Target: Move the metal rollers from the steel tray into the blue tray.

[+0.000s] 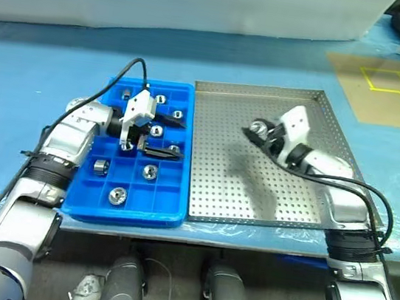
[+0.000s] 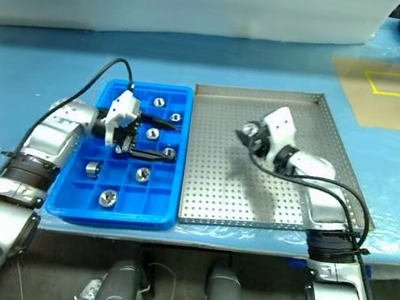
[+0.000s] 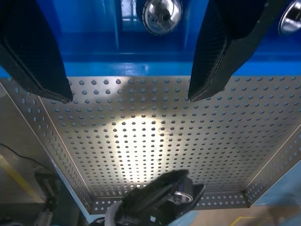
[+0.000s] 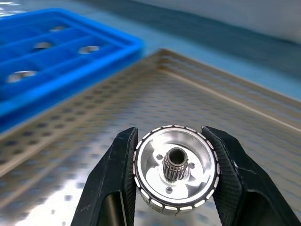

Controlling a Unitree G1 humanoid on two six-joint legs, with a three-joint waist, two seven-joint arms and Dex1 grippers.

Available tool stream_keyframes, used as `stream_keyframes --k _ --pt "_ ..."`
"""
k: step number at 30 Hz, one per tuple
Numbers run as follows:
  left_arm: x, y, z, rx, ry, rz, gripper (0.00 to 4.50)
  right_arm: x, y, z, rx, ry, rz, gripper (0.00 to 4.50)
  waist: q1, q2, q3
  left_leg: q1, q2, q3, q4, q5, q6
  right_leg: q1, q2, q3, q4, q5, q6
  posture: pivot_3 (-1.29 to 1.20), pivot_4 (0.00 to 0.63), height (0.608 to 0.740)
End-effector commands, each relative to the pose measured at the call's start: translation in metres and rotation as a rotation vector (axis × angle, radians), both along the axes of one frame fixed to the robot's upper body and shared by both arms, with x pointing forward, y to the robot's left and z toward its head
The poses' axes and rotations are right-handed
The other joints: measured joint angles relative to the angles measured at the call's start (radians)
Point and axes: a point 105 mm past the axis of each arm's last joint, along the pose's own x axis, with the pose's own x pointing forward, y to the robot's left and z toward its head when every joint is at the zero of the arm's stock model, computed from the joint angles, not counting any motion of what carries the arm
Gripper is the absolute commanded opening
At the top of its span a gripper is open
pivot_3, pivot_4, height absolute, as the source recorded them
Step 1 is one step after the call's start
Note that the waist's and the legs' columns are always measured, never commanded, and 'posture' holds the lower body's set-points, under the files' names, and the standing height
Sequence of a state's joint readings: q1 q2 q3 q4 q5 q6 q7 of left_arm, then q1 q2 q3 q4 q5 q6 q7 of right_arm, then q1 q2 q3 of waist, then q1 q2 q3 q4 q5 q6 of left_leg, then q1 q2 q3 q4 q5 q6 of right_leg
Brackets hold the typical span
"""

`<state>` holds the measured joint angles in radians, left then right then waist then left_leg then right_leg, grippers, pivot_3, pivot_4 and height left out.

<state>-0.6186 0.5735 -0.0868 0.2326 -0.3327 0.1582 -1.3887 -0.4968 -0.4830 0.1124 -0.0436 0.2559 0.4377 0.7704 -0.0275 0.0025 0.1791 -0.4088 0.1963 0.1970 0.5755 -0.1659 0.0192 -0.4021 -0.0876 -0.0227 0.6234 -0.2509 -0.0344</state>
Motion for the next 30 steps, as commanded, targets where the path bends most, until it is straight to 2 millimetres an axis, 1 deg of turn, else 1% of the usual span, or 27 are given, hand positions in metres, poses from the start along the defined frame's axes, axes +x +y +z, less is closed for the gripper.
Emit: stream_keyframes --k 1,3,6,10,13,16,19,23,25,27,30 --pt "-0.023 0.011 0.008 -0.002 -0.018 0.025 4.14 -0.028 0.038 0.008 -0.024 -0.004 0.273 1.67 0.022 0.0 0.0 -0.001 0.001 0.0 0.0 0.0 0.0 -0.001 0.0 -0.001 0.0 0.0 0.0 -0.08 0.15 0.74" --pt "-0.034 0.018 0.007 0.006 -0.004 0.053 4.14 -0.035 0.05 0.005 -0.03 0.021 0.362 1.67 0.046 0.0 0.0 -0.002 0.002 0.0 -0.001 0.0 -0.001 -0.002 0.0 -0.002 0.0 0.0 0.0 0.02 0.15 0.74" --pt "-0.056 0.03 0.007 0.02 0.024 0.103 4.14 -0.048 0.065 -0.002 -0.059 0.091 0.531 1.67 0.074 -0.001 0.0 -0.002 0.002 0.0 -0.003 0.002 -0.004 -0.003 0.0 -0.003 0.001 0.0 0.0 0.08 0.15 0.74" --pt "-0.07 0.038 0.006 0.026 0.037 0.178 4.14 -0.058 0.075 -0.013 -0.103 0.143 0.661 1.67 0.114 -0.001 0.0 0.0 0.002 -0.001 -0.005 0.002 -0.011 -0.002 0.0 -0.003 0.001 0.0 0.0 0.17 0.15 0.74" --pt "-0.076 0.041 0.006 0.02 0.045 0.222 4.14 -0.065 0.079 -0.018 -0.12 0.187 0.733 1.67 0.137 -0.001 0.0 0.001 0.003 -0.001 -0.005 0.004 -0.013 -0.001 0.0 -0.003 0.001 0.0 0.0 0.21 0.15 0.74" --pt "-0.081 0.041 0.004 0.014 0.056 0.251 4.14 -0.073 0.077 -0.028 -0.136 0.266 0.782 1.67 0.151 -0.001 0.0 0.002 0.002 -0.001 -0.005 0.004 -0.014 -0.001 0.0 -0.003 0.001 0.0 0.0 0.24 0.15 0.74" --pt "-0.083 0.039 0.002 0.013 0.061 0.26 4.14 -0.07 0.075 -0.036 -0.151 0.285 0.772 1.67 0.155 -0.001 0.0 0.003 0.003 -0.001 -0.006 0.005 -0.015 -0.001 0.001 -0.003 0.001 0.0 0.0 0.24 0.15 0.74" --pt "-0.084 0.036 0.001 0.006 0.067 0.256 4.14 -0.072 0.071 -0.037 -0.141 0.325 0.78 1.67 0.157 -0.001 0.0 0.003 0.004 -0.002 -0.007 0.006 -0.016 -0.001 0.002 -0.003 0.001 0.0 0.0 0.23 0.15 0.74" --pt "-0.083 0.035 0.0 0.005 0.068 0.253 4.14 -0.07 0.071 -0.038 -0.131 0.32 0.764 2.41 0.157 -0.001 0.0 0.003 0.004 -0.002 -0.007 0.006 -0.016 -0.001 0.003 -0.003 0.001 0.0 0.0 0.22 0.15 0.74" --pt "-0.082 0.034 -0.001 0.004 0.069 0.247 4.14 -0.07 0.07 -0.038 -0.128 0.32 0.76 2.99 0.157 -0.001 0.0 0.003 0.005 -0.002 -0.007 0.006 -0.017 -0.001 0.004 -0.002 0.001 0.0 0.0 0.22 0.15 0.74" --pt "-0.078 0.032 0.0 0.001 0.067 0.234 4.14 -0.061 0.071 -0.037 -0.127 0.294 0.695 3.96 0.157 -0.001 0.0 0.004 0.006 -0.002 -0.007 0.008 -0.02 -0.001 0.005 -0.002 0.001 0.0 0.0 0.19 0.15 0.74"
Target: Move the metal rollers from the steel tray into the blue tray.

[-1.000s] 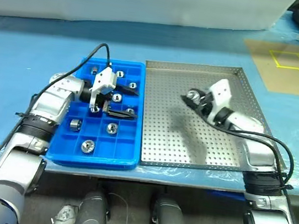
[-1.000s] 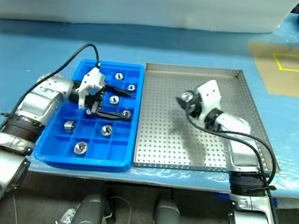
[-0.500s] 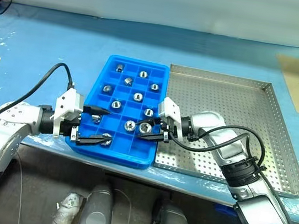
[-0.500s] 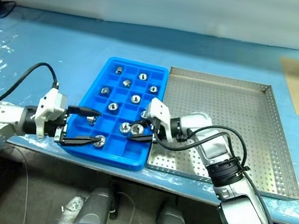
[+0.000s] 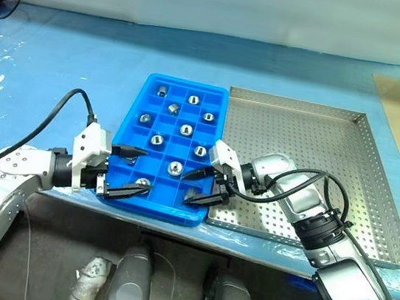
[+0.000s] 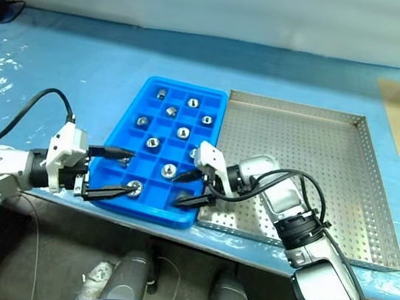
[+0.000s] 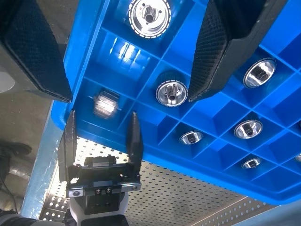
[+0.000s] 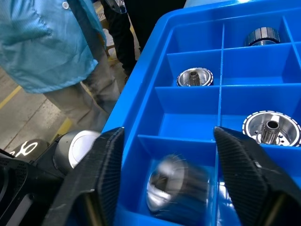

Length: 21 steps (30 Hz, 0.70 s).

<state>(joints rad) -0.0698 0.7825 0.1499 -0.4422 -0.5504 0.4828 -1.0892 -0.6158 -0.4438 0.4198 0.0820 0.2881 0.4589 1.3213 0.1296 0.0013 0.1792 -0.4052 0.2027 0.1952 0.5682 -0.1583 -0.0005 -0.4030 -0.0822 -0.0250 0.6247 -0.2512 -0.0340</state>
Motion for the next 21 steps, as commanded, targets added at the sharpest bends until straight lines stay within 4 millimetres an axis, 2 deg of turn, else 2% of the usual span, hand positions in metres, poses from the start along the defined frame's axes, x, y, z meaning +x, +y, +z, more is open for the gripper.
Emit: stream_keyframes --k 1,2,7,11,15,17,19,21 --pt "0.002 -0.004 0.007 -0.002 -0.035 -0.034 4.14 0.009 -0.001 0.008 0.016 -0.037 -0.057 4.32 -0.001 0.0 0.0 0.0 0.001 0.0 0.0 0.001 -0.001 0.0 0.001 0.0 0.0 0.0 0.0 0.19 0.15 0.74" --pt "0.003 -0.004 0.008 -0.002 -0.036 -0.037 4.14 0.01 -0.001 0.008 0.015 -0.043 -0.063 4.49 -0.001 0.0 0.0 0.0 0.001 0.0 0.0 0.002 -0.003 0.0 0.001 0.0 0.001 0.0 0.0 0.19 0.15 0.74" --pt "0.013 -0.011 0.008 -0.01 -0.052 -0.081 4.14 0.026 -0.009 0.023 0.058 -0.099 -0.157 4.49 -0.003 0.0 0.0 0.001 0.002 -0.001 -0.001 0.004 -0.007 -0.001 0.003 0.0 0.003 0.0 0.0 0.12 0.15 0.74" --pt "0.03 -0.02 0.012 -0.048 -0.089 -0.089 4.14 0.043 -0.02 0.059 0.167 -0.17 -0.281 4.49 -0.007 0.0 0.0 0.001 0.003 0.0 -0.001 0.004 -0.007 -0.001 0.004 0.001 0.003 0.0 0.0 0.06 0.15 0.74" --pt "0.054 -0.029 0.015 -0.1 -0.118 -0.061 4.14 0.052 -0.036 0.08 0.222 -0.246 -0.403 4.49 -0.01 0.0 0.0 0.001 0.003 0.0 0.001 0.005 -0.008 -0.003 0.006 0.002 0.007 0.0 0.0 0.0 0.15 0.74" --pt "0.074 -0.031 0.007 -0.079 -0.147 -0.009 4.14 0.062 -0.05 0.081 0.238 -0.276 -0.531 4.49 -0.013 0.0 0.0 0.001 0.003 0.001 0.002 0.005 -0.008 -0.004 0.006 0.003 0.011 0.0 0.0 -0.03 0.15 0.74" --pt "0.093 -0.037 0.003 -0.094 -0.166 0.044 4.14 0.07 -0.066 0.071 0.231 -0.283 -0.665 4.49 -0.011 0.0 -0.001 0.002 0.003 0.001 0.003 0.005 -0.008 -0.004 0.007 0.003 0.014 0.0 -0.001 -0.04 0.15 0.74" --pt "0.105 -0.041 0.003 -0.132 -0.169 0.075 4.14 0.071 -0.074 0.061 0.219 -0.288 -0.732 4.49 -0.017 -0.001 -0.001 0.001 0.003 0.002 0.003 0.006 -0.01 -0.004 0.007 0.003 0.014 0.0 -0.001 -0.07 0.15 0.74"
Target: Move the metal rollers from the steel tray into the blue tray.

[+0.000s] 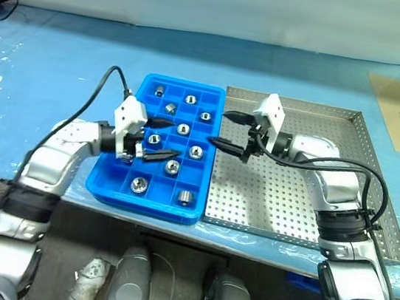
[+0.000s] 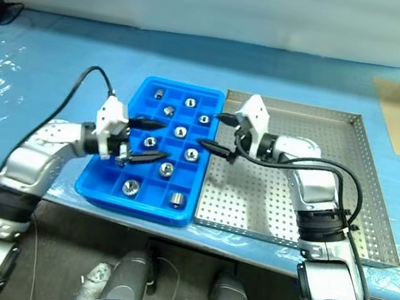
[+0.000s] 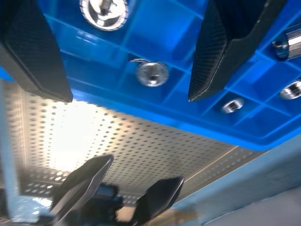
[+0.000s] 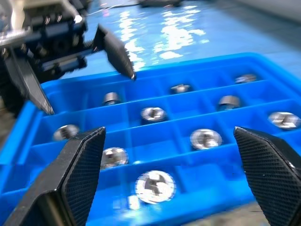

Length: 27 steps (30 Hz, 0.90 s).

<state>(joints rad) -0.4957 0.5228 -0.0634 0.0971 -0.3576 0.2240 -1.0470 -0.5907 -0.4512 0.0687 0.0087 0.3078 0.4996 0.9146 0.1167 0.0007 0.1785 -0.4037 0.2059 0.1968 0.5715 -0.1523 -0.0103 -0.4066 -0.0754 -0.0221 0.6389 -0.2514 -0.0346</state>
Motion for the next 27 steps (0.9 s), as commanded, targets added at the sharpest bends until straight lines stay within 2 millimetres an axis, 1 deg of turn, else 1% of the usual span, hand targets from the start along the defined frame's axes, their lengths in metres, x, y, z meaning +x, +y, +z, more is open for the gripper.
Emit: stream_keyframes --k 1,3,6,9,13,17,23,27 --pt "0.019 -0.005 0.002 -0.033 -0.044 0.056 4.14 0.003 -0.016 -0.005 0.016 -0.032 -0.141 4.49 -0.012 0.0 0.0 0.0 0.0 0.0 0.0 0.0 0.0 0.0 0.0 0.0 0.0 0.0 0.0 -0.08 0.15 0.74" --pt "0.024 -0.009 -0.003 -0.045 -0.041 0.064 4.14 0.006 -0.02 -0.006 0.043 -0.036 -0.2 4.49 -0.026 0.0 0.0 -0.001 0.0 -0.001 0.001 0.0 0.0 -0.001 0.0 0.0 0.0 0.0 0.0 -0.09 0.15 0.74" --pt "0.029 -0.014 -0.01 -0.056 -0.034 0.073 4.14 0.015 -0.023 -0.001 0.093 -0.052 -0.279 4.49 -0.047 0.0 0.0 0.0 -0.001 -0.002 0.001 0.0 -0.001 -0.001 0.001 0.0 0.001 0.0 0.0 -0.1 0.15 0.74" --pt "0.029 -0.019 -0.011 -0.066 -0.035 0.063 4.14 0.021 -0.023 0.002 0.112 -0.065 -0.324 4.49 -0.059 0.0 0.0 0.0 0.0 -0.002 0.001 0.001 -0.001 -0.001 0.001 0.001 0.001 0.0 0.0 -0.1 0.15 0.74" --pt "0.025 -0.018 -0.005 -0.076 -0.041 0.04 4.14 0.02 -0.019 0.006 0.113 -0.073 -0.299 4.49 -0.06 0.0 0.0 0.0 0.0 -0.002 0.001 0.0 0.0 -0.001 0.001 0.0 0.001 0.0 -0.001 -0.1 0.15 0.74" --pt "0.027 -0.01 -0.004 -0.072 -0.043 0.059 4.14 0.02 -0.02 0.009 0.115 -0.075 -0.289 4.49 -0.059 0.0 0.0 0.0 0.0 -0.002 0.001 0.0 0.001 -0.001 0.0 0.001 0.001 0.0 -0.001 -0.09 0.15 0.74" --pt "0.029 -0.007 -0.004 -0.089 -0.039 0.09 4.14 0.016 -0.02 0.004 0.105 -0.067 -0.28 4.49 -0.058 0.0 0.0 0.0 0.0 -0.002 0.001 0.0 0.001 -0.001 0.0 0.001 0.001 0.0 -0.001 -0.09 0.15 0.74" --pt "0.029 -0.007 -0.005 -0.092 -0.036 0.09 4.14 0.017 -0.024 0.003 0.095 -0.07 -0.295 4.49 -0.057 0.0 0.0 0.0 0.0 -0.002 0.001 0.0 0.001 -0.001 0.0 0.001 0.001 0.0 -0.001 -0.1 0.15 0.74"
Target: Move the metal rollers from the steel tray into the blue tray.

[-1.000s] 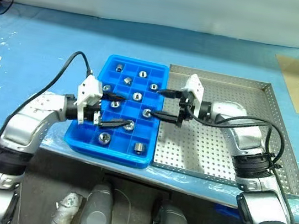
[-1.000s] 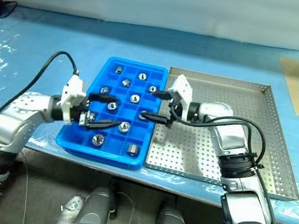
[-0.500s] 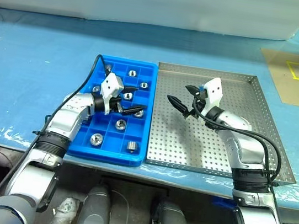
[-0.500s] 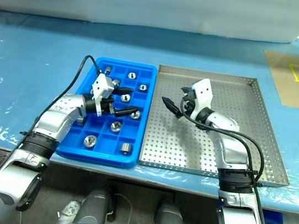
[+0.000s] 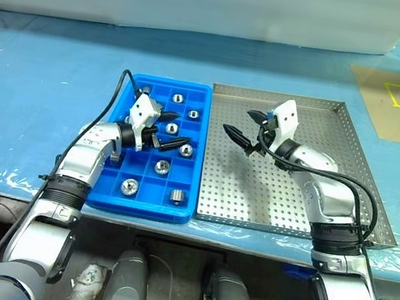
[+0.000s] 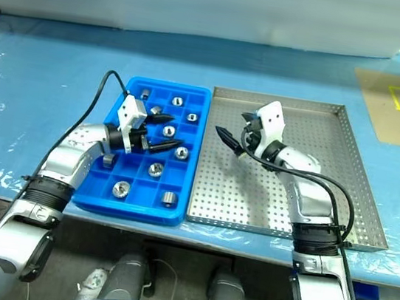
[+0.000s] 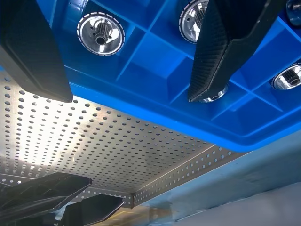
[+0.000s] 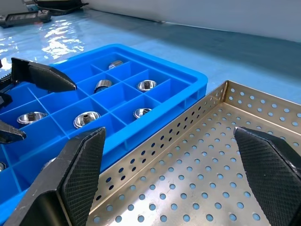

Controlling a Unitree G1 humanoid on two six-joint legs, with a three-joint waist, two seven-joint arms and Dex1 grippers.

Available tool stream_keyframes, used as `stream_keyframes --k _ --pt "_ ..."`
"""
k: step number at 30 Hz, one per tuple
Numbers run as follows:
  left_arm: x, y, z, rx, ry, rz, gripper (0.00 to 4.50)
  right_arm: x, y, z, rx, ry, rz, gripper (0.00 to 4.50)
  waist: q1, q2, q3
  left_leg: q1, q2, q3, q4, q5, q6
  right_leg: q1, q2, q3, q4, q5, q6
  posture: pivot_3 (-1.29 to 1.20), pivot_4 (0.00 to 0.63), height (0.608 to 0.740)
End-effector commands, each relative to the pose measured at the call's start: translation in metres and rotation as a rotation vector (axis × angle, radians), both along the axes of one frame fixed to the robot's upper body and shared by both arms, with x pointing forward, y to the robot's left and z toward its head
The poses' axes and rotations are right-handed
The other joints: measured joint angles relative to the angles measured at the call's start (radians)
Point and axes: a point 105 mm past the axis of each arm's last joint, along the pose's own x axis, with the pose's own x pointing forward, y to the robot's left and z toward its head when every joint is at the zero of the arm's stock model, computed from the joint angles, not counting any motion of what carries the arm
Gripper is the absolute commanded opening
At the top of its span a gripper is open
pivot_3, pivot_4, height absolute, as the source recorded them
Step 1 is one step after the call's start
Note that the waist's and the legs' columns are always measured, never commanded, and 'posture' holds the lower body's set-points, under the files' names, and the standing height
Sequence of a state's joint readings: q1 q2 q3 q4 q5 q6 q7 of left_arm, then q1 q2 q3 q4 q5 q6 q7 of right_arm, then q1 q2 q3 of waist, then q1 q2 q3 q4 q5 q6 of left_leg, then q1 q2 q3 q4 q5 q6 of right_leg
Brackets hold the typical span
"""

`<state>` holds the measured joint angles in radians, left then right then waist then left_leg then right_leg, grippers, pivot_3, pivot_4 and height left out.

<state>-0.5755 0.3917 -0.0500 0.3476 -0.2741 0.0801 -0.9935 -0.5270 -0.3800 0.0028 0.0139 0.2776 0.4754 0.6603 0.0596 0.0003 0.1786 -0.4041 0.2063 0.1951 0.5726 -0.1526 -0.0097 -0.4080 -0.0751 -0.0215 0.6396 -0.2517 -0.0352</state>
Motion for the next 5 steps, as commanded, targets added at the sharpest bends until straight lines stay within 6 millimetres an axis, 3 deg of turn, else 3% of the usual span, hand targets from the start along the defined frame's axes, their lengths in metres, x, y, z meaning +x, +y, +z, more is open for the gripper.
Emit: stream_keyframes --k 1,5 --pt "0.0005 0.0018 0.0117 -0.025 -0.04 0.005 4.14 -0.0021 -0.0035 0.012 -0.001 -0.055 -0.01 4.49 0.0 0.0 0.0 0.0 0.0 0.0 0.0 0.0 0.0 0.0 0.0 0.0 0.0 0.0 0.0 -0.1 0.15 0.74" --pt "0.0092 0.0022 0.02 -0.054 -0.059 0.042 4.14 0.0018 -0.0117 0.0125 -0.01 -0.063 -0.057 4.49 0.0 0.0 0.0 0.0 0.0 0.0 0.0 0.0 0.0 0.0 0.0 0.0 0.0 0.0 0.0 -0.1 0.15 0.74"
